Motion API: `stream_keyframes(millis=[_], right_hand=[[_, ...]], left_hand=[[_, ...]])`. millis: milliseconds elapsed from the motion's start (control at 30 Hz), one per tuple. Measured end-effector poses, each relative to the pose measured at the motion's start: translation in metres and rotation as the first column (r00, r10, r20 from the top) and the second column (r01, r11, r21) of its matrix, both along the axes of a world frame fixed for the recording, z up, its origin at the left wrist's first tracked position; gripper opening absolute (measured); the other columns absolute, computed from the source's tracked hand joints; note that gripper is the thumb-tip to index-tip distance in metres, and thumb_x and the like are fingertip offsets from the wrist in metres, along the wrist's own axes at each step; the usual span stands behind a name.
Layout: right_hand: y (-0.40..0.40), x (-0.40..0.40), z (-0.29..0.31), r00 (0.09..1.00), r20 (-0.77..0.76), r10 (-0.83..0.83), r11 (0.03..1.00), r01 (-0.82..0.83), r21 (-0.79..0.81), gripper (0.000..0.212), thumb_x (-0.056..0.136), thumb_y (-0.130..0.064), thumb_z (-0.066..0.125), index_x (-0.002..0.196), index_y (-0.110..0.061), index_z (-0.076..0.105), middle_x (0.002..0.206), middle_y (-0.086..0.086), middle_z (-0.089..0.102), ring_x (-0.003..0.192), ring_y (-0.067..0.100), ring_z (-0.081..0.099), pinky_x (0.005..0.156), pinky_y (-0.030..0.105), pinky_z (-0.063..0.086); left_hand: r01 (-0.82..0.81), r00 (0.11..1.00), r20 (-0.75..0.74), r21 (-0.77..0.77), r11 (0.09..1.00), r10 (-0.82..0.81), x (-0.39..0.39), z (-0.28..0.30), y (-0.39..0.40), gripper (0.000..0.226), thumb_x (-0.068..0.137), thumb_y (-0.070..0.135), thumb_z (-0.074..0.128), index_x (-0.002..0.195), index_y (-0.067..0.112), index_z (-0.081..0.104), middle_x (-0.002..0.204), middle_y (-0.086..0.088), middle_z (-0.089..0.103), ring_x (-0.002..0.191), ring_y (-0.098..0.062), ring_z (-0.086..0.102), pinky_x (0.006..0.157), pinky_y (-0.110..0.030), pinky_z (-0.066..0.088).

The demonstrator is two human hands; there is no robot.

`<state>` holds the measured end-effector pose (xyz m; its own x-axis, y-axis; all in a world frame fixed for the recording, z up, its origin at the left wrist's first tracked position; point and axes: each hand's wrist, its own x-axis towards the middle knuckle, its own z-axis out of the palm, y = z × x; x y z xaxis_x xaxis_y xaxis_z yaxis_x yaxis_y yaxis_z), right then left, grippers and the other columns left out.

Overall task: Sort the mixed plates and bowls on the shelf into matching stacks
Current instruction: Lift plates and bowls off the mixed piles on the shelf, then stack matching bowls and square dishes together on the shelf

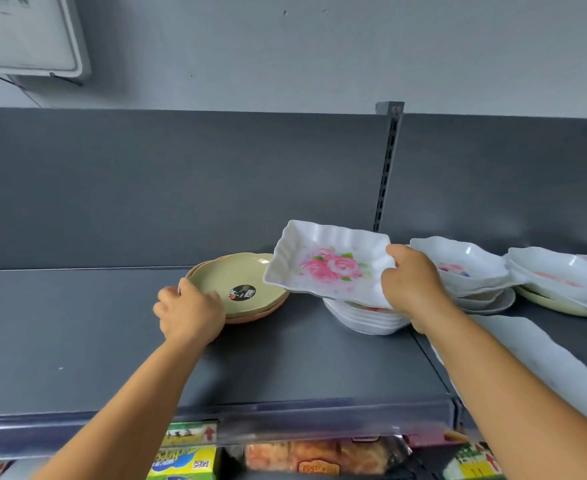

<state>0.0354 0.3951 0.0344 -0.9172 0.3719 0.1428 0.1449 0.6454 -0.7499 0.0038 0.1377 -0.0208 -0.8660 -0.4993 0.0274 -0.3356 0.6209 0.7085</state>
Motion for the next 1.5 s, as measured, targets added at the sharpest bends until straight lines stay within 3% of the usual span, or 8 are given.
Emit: stream_keyframes(millis=[133, 233, 467, 533, 700, 1033, 1300, 1500], right_hand=[[0.033, 0.015, 0.001, 1.000, -0.008, 0.029, 1.000, -0.029, 0.003, 0.056, 0.093, -0.003, 0.038, 0.147, -0.016, 0.037, 0.151, 0.005, 0.039, 0.135, 0.027, 0.039, 0.105, 0.030, 0.034], [0.061, 0.030, 0.002, 0.999, -0.011, 0.052, 0.999, -0.052, -0.002, 0.055, 0.093, -0.004, 0.038, 0.147, -0.017, 0.036, 0.151, 0.004, 0.038, 0.135, 0.026, 0.040, 0.104, 0.031, 0.036], [0.135, 0.070, -0.003, 0.993, -0.014, 0.113, 0.994, -0.113, -0.010, 0.051, 0.094, -0.006, 0.036, 0.142, -0.021, 0.042, 0.127, 0.005, 0.056, 0.093, 0.024, 0.049, 0.061, 0.021, 0.038], [0.154, 0.082, -0.006, 0.992, -0.029, 0.126, 0.992, -0.127, -0.019, 0.039, 0.092, -0.004, 0.037, 0.122, -0.020, 0.056, 0.092, 0.003, 0.056, 0.081, 0.024, 0.046, 0.060, 0.026, 0.036], [0.195, 0.103, -0.016, 0.993, -0.007, 0.116, 0.993, -0.116, -0.011, 0.028, 0.090, -0.005, 0.040, 0.112, -0.002, 0.057, 0.076, 0.006, 0.046, 0.067, 0.019, 0.040, 0.061, 0.030, 0.033], [0.233, 0.117, -0.040, 0.984, 0.114, 0.140, 0.983, -0.124, -0.133, 0.032, 0.093, -0.005, 0.046, 0.123, 0.003, 0.054, 0.129, 0.021, 0.057, 0.120, 0.039, 0.053, 0.102, 0.053, 0.042], [0.237, 0.109, -0.056, 0.984, 0.103, 0.145, 0.964, -0.117, -0.239, 0.047, 0.097, -0.012, 0.046, 0.143, -0.015, 0.042, 0.143, 0.005, 0.049, 0.125, 0.026, 0.050, 0.099, 0.036, 0.043], [0.243, 0.101, -0.061, 0.988, 0.148, 0.051, 0.958, -0.006, -0.288, 0.044, 0.097, -0.010, 0.042, 0.140, -0.005, 0.043, 0.144, 0.012, 0.047, 0.130, 0.030, 0.046, 0.107, 0.040, 0.039]], left_hand=[[0.112, 0.971, -0.210, -0.019, 0.994, -0.113, 0.022, 0.016, 0.046, 0.038, 0.095, 0.027, 0.030, 0.112, 0.005, 0.055, 0.127, -0.022, 0.044, 0.120, -0.037, 0.032, 0.102, -0.044, 0.035], [0.299, 0.894, -0.348, -0.007, 0.954, -0.282, 0.049, 0.029, 0.093, 0.040, 0.095, 0.029, 0.022, 0.070, 0.006, 0.043, 0.078, -0.012, 0.048, 0.084, -0.028, 0.035, 0.080, -0.037, 0.031], [0.473, 0.826, -0.421, 0.156, 0.867, -0.375, 0.098, 0.032, 0.180, 0.032, 0.095, 0.019, 0.040, 0.070, -0.001, 0.042, 0.061, -0.002, 0.027, 0.049, -0.011, 0.019, 0.043, -0.023, 0.017], [0.469, 0.829, -0.414, 0.149, 0.870, -0.376, 0.108, 0.030, 0.200, 0.027, 0.092, 0.013, 0.041, 0.077, -0.007, 0.050, 0.060, -0.003, 0.027, 0.043, -0.010, 0.017, 0.038, -0.020, 0.016], [0.430, 0.856, -0.371, 0.125, 0.894, -0.360, 0.130, 0.020, 0.242, 0.025, 0.091, 0.012, 0.041, 0.073, -0.002, 0.052, 0.047, 0.005, 0.027, 0.047, -0.017, 0.021, 0.045, -0.025, 0.021], [0.410, 0.901, -0.179, 0.060, 0.910, -0.395, 0.138, -0.004, 0.279, 0.036, 0.096, 0.015, 0.039, 0.060, 0.011, 0.038, 0.050, 0.002, 0.031, 0.047, -0.016, 0.026, 0.041, -0.022, 0.022], [0.444, 0.893, -0.165, 0.186, 0.876, -0.418, 0.127, -0.013, 0.281, 0.029, 0.092, 0.010, 0.044, 0.114, 0.024, 0.057, 0.059, 0.001, 0.055, 0.046, -0.013, 0.040, 0.040, -0.016, 0.032], [0.480, 0.876, -0.100, 0.096, 0.872, -0.471, 0.121, -0.014, 0.288, 0.037, 0.089, 0.005, 0.043, 0.056, 0.013, 0.029, 0.048, 0.001, 0.026, 0.048, -0.019, 0.023, 0.046, -0.026, 0.019]])
